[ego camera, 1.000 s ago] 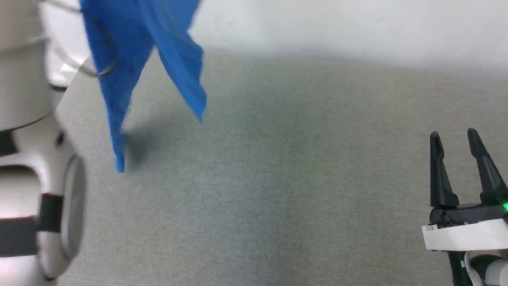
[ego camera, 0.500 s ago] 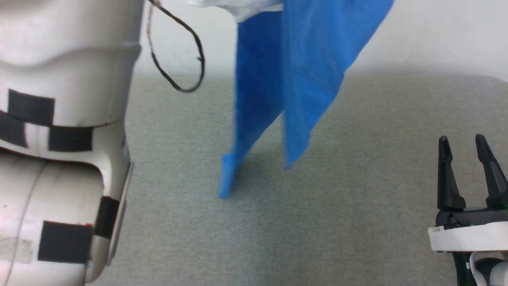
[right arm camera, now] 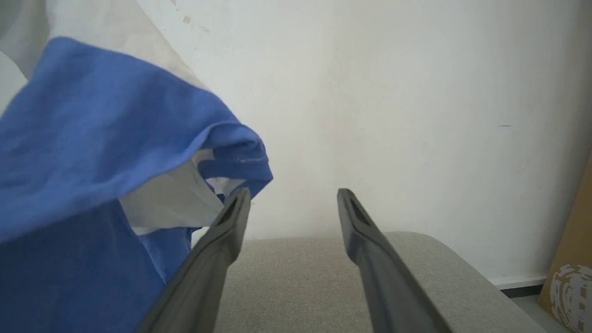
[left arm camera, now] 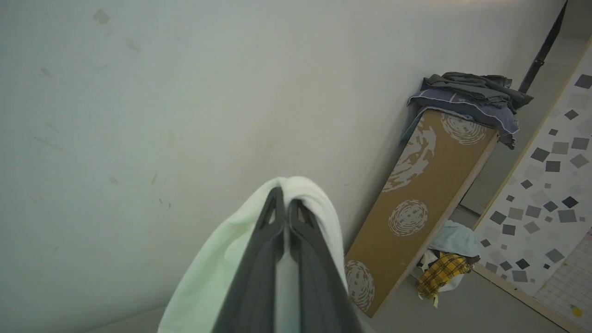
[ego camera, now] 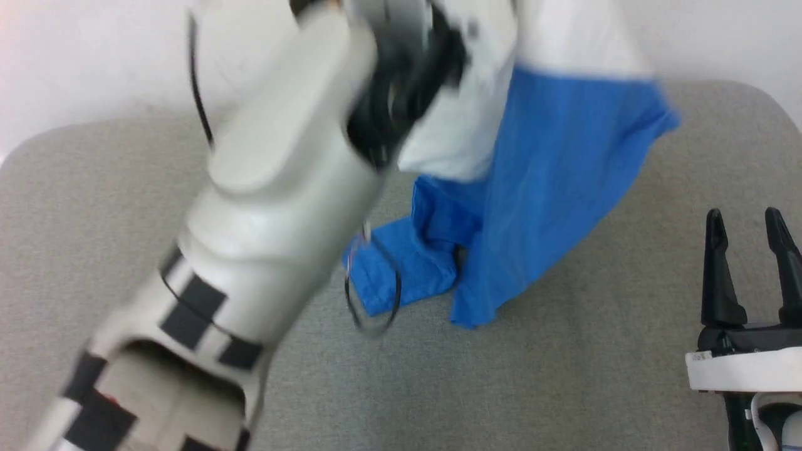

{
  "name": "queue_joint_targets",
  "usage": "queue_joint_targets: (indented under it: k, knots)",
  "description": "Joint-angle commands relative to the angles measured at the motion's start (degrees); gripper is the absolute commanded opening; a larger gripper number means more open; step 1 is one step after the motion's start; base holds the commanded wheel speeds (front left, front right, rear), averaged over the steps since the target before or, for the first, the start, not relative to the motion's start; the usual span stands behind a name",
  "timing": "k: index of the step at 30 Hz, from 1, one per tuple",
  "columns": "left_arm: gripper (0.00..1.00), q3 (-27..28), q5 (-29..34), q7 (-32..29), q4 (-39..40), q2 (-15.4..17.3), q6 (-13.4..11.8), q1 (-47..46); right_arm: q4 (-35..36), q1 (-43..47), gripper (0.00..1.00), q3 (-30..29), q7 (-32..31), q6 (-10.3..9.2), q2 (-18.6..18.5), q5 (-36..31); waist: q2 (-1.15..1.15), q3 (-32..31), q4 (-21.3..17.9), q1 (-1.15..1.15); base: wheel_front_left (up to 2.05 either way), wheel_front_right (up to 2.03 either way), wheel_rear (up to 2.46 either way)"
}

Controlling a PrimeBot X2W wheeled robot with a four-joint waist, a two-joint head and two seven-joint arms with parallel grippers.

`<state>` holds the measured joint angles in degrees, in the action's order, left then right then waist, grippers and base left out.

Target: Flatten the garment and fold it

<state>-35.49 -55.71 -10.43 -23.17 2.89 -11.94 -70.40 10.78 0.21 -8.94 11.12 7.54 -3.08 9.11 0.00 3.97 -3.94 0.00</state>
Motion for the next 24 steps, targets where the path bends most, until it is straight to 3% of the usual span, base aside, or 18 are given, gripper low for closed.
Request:
queue_joint_targets:
  k: [1,9,17,24]
  knots:
    - [0.00,-0.7,-1.1,1.4,0.2,0.0,-0.6,3.3,0.1,-0.9,1.00,0.0,0.1,-0.05,0.2,0.2,0.00,1.4,-1.1,0.00,0.00,0.00,0.00]
    - [0.00,-6.6,0.4,8.6,-4.4,0.4,-1.1,17.9,0.7,-2.6,1.00,0.8,-0.3,-0.05,0.2,0.0,0.00,5.6,-2.1,0.00,0.00,0.00,0.00]
    - [0.00,-15.5,6.0,6.4,-16.6,1.2,-1.8,23.0,0.6,-4.8,1.00,2.0,-0.5,-0.05,-0.6,0.5,0.00,10.0,-3.0,0.00,0.00,0.00,0.00]
    - [0.00,-17.7,7.0,5.5,-23.1,0.7,-3.3,23.0,-0.5,-5.5,1.00,1.6,-0.1,-0.05,-1.8,1.3,0.00,11.1,-2.6,0.00,0.00,0.00,0.00]
